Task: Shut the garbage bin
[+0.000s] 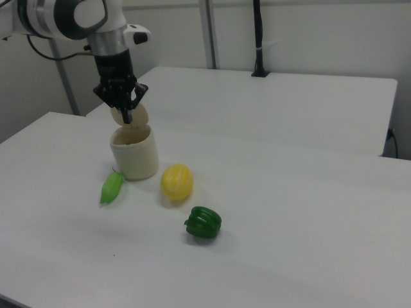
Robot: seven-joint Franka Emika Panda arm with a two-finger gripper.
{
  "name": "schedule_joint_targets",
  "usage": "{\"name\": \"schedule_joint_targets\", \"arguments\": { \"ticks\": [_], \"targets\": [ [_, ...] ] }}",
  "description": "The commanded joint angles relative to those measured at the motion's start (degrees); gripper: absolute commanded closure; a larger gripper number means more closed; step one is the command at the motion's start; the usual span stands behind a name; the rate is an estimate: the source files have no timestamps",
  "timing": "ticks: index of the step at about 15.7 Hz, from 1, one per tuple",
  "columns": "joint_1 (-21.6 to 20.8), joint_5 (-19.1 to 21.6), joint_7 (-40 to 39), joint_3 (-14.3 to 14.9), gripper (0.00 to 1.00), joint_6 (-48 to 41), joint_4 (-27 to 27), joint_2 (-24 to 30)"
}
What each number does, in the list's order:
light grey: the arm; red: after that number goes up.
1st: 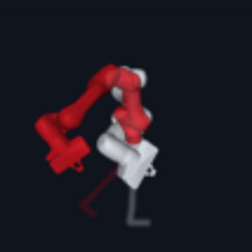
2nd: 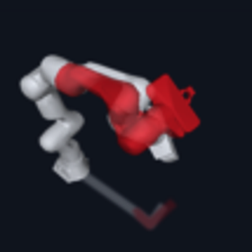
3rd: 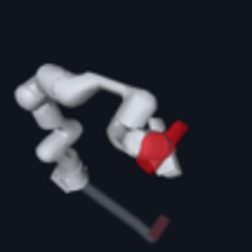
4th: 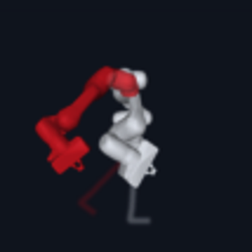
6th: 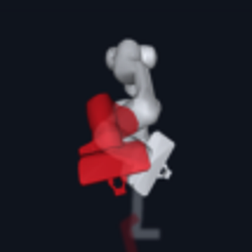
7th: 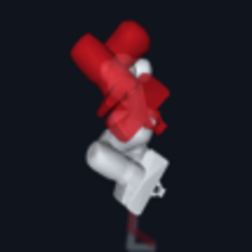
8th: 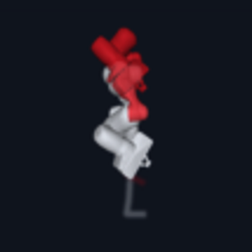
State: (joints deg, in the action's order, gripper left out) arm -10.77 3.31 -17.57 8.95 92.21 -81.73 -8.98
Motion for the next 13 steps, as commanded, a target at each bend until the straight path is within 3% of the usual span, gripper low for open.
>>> {"name": "schedule_joint_targets", "arguments": {
  "ticks": [1,7,9,13],
  "targets": [
    [-1.35,3.88,-8.09,0.63,1.00,4.71,0.08,-0.77],
    [-4.60,6.53,-7.74,0.19,1.00,21.05,-0.10,-3.93],
    [-5.83,9.33,-6.08,0.19,1.00,29.03,-0.27,-5.95],
    [-6.36,9.61,-0.72,0.19,1.00,36.97,-0.10,-9.20]
  ]
}}
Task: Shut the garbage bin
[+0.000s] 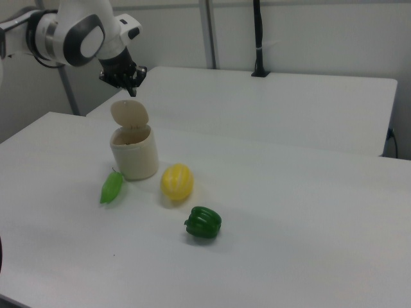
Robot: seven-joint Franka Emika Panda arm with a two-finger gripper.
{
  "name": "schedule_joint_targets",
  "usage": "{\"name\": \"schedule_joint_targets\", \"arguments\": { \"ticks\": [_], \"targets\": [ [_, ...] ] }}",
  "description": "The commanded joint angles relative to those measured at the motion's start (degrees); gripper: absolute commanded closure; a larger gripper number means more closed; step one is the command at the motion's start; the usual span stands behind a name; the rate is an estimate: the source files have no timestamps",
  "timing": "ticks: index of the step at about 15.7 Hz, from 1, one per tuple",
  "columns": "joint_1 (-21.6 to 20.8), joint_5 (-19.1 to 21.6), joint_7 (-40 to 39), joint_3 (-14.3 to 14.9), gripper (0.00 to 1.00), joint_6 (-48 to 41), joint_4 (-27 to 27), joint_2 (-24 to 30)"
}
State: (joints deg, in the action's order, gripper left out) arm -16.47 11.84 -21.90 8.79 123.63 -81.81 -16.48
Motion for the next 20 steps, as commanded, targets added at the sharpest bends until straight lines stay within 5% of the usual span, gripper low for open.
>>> {"name": "schedule_joint_targets", "arguments": {
  "ticks": [1,20],
  "targets": [
    [-1.02,0.99,5.45,0.35,1.00,8.01,-0.01,-1.97],
    [-7.44,-0.33,12.15,0.35,1.00,29.12,0.16,-10.85]
  ]
}}
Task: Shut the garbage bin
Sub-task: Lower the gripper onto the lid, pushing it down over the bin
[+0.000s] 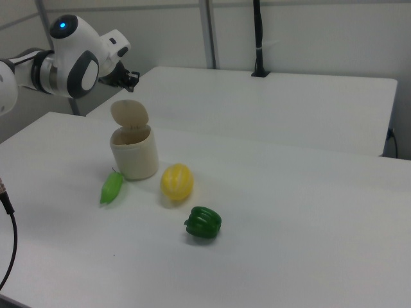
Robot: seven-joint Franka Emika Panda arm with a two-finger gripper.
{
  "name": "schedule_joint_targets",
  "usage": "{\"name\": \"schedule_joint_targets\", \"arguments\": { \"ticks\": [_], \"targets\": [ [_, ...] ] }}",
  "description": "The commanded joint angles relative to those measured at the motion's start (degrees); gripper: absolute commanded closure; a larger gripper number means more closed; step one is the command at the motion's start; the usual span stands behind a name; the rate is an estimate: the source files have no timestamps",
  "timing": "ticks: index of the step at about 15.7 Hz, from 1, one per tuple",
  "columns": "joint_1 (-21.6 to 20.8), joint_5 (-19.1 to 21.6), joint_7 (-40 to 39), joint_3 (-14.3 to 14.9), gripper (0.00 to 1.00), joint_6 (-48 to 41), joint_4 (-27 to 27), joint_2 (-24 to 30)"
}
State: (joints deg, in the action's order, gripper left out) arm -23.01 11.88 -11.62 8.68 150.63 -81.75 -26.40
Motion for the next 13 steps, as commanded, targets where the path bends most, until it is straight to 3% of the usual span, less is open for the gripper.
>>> {"name": "schedule_joint_targets", "arguments": {
  "ticks": [1,5,9,13],
  "targets": [
    [-1.07,-0.28,1.95,0.46,1.00,2.65,0.10,-1.20],
    [-0.72,0.60,1.86,0.37,1.00,0.99,-0.07,-0.41],
    [-0.28,0.68,1.60,0.37,1.00,-12.00,0.62,0.65],
    [-0.28,0.68,1.86,0.55,1.00,-18.61,1.16,0.91]
  ]
}}
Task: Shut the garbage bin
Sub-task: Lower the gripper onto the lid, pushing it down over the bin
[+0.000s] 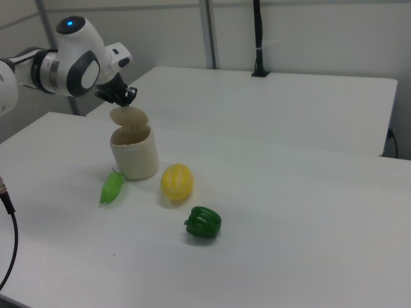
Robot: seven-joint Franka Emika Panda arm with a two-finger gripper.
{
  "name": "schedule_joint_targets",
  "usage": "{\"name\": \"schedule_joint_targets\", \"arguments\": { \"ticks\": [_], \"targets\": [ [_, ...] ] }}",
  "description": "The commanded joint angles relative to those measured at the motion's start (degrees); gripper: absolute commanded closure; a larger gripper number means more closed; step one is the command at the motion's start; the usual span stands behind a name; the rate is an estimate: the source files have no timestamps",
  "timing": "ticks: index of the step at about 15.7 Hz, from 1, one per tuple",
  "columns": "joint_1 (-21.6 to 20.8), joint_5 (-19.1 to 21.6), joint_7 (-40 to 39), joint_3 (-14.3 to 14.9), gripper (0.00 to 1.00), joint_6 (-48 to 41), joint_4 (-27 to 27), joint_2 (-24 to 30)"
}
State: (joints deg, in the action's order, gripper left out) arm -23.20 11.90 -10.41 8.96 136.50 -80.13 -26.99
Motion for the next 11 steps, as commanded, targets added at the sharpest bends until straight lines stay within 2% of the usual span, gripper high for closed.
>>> {"name": "schedule_joint_targets", "arguments": {
  "ticks": [1,6,11],
  "targets": [
    [-0.09,0.24,0.66,0.27,1.00,-5.36,-0.64,1.94],
    [1.31,-0.38,-0.66,0.71,1.00,-11.60,-1.52,2.12],
    [1.67,-0.38,-1.19,0.71,1.00,-12.31,-3.01,1.68]
  ]
}}
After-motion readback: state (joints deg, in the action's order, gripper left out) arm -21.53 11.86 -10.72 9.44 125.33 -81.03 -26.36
